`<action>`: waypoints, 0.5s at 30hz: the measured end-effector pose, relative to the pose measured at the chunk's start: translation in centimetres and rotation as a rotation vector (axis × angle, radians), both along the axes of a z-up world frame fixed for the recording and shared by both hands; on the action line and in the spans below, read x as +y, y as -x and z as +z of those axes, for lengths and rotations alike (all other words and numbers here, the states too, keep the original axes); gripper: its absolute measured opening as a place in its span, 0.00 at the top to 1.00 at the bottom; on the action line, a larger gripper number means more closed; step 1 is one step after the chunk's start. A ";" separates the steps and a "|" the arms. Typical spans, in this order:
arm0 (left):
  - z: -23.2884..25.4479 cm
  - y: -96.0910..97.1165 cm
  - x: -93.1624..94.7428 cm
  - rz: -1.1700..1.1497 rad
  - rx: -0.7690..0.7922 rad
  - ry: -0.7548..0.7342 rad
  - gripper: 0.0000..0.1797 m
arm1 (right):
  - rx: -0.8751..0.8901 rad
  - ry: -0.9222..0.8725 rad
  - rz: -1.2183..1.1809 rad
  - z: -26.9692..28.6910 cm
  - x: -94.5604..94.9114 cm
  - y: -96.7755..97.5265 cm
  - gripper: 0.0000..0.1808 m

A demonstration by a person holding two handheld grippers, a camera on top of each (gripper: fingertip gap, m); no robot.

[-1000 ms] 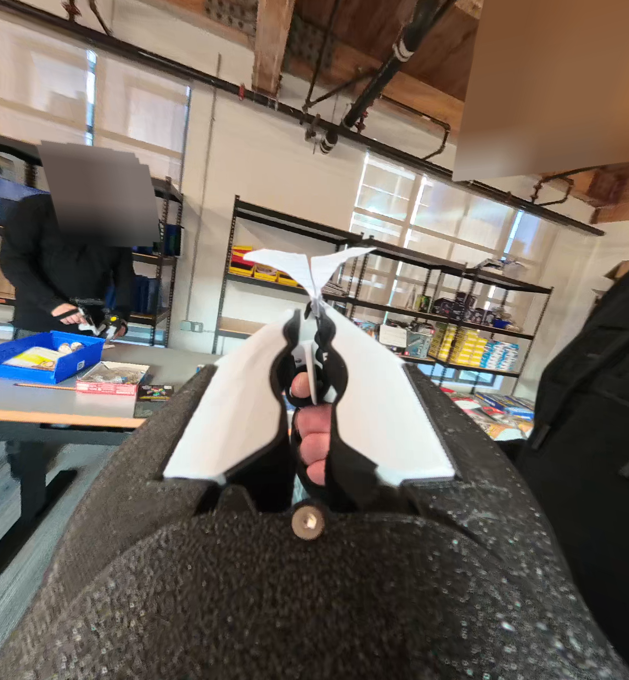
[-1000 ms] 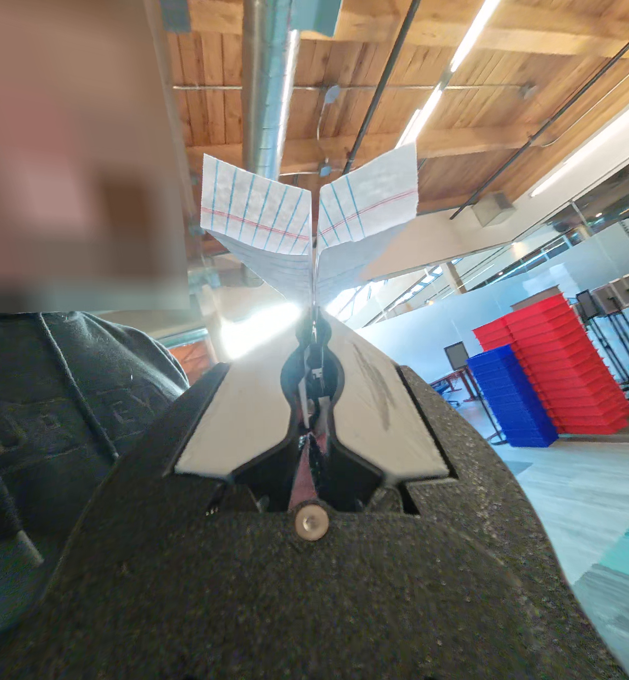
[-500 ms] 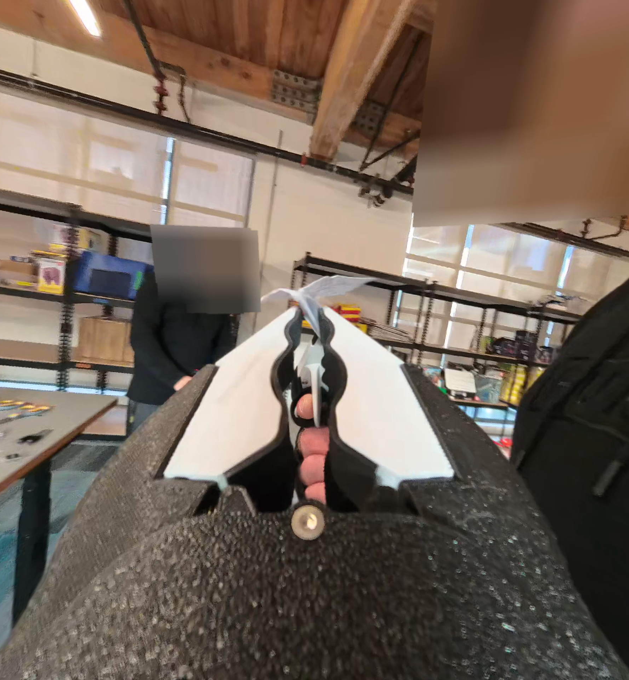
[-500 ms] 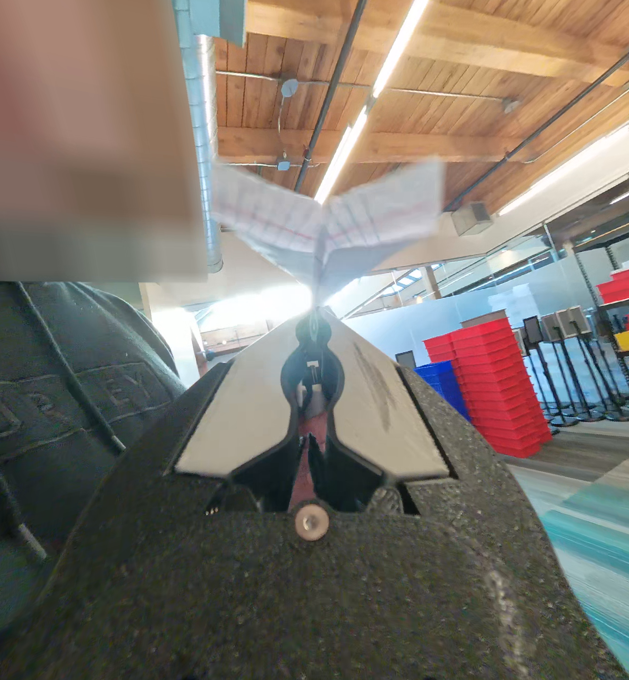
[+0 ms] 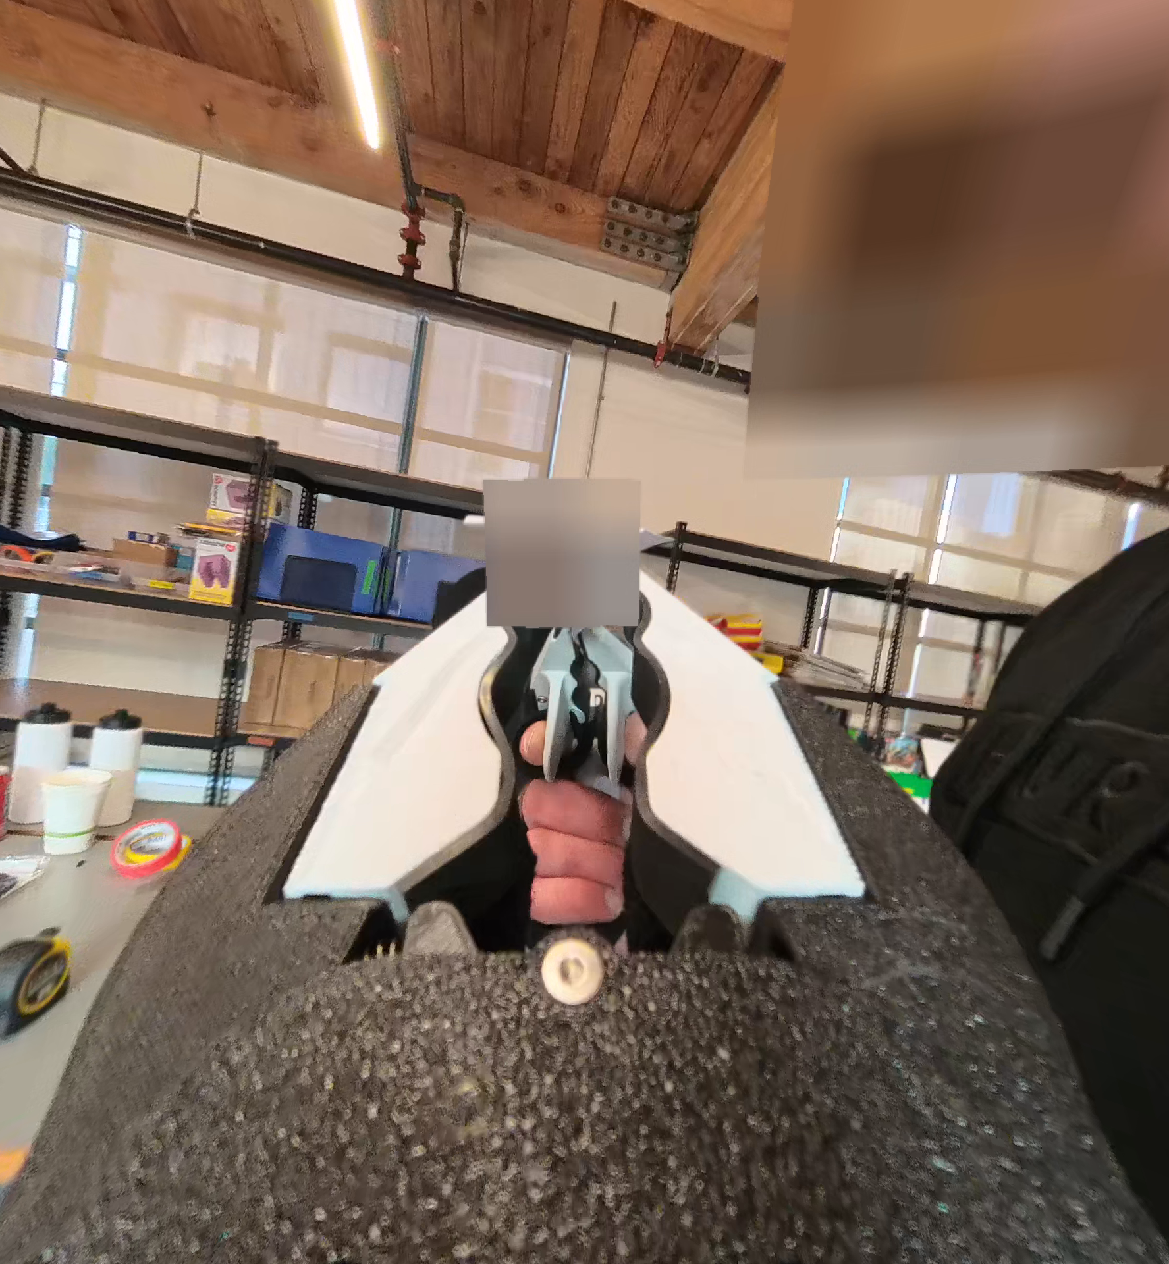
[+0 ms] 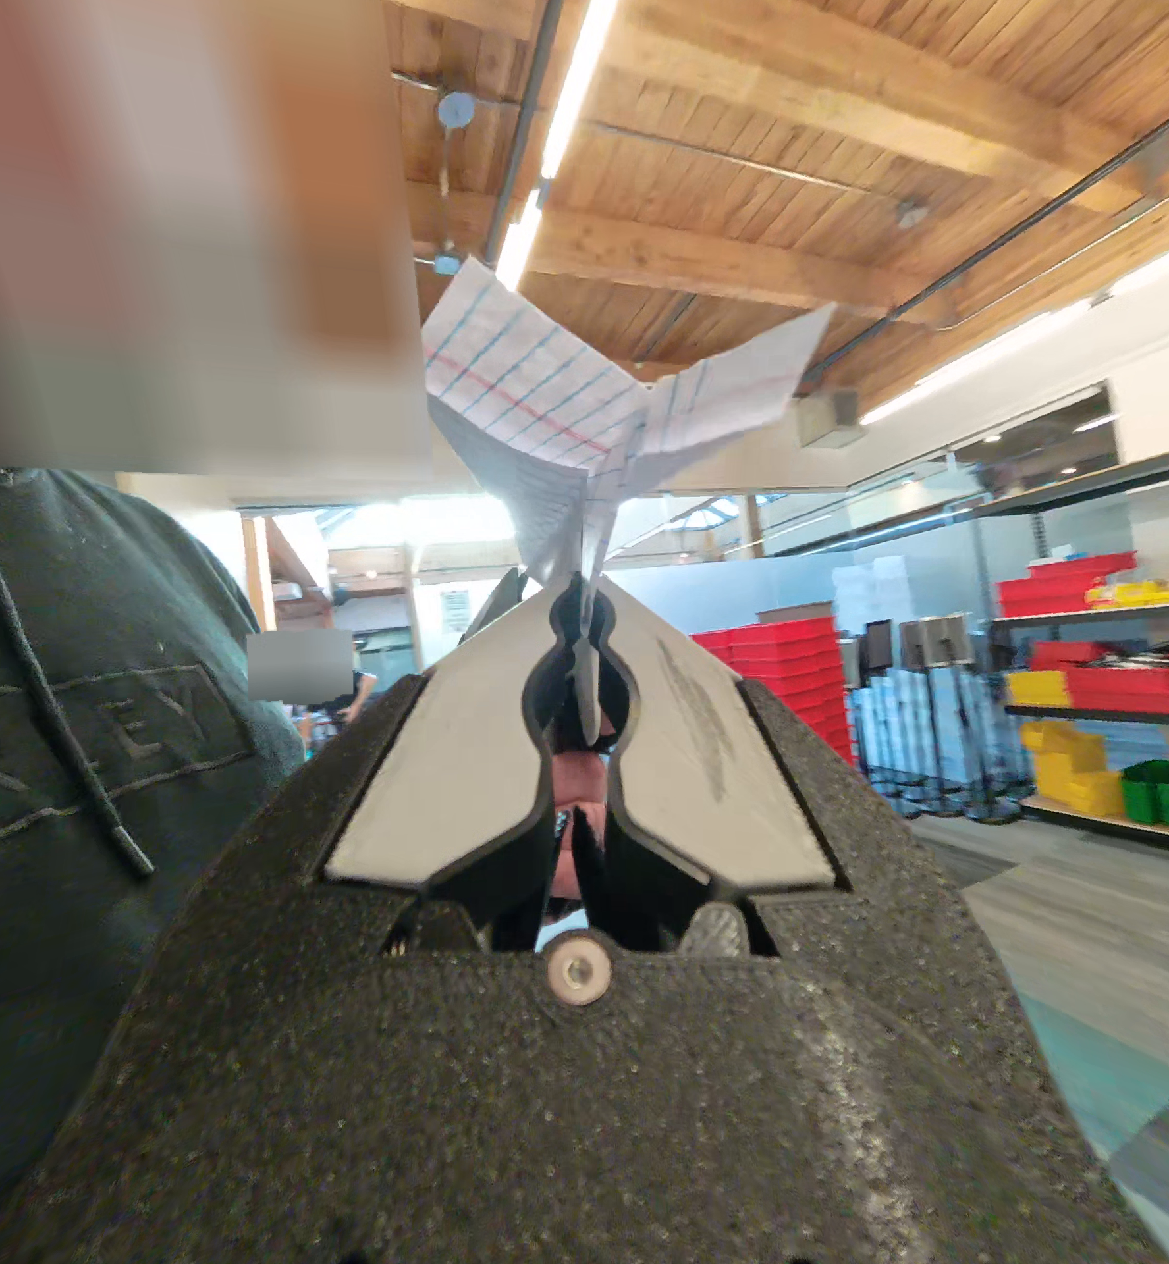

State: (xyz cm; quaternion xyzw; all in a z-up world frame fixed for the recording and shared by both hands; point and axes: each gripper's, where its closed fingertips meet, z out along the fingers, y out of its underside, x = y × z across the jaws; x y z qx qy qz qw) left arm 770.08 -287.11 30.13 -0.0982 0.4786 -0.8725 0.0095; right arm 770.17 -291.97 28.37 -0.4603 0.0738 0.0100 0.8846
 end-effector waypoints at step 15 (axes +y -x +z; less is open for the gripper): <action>1.7 -43.5 -6.9 -0.089 -0.035 -0.023 1.00 | -0.013 -0.033 -0.179 1.2 -5.7 -41.2 1.00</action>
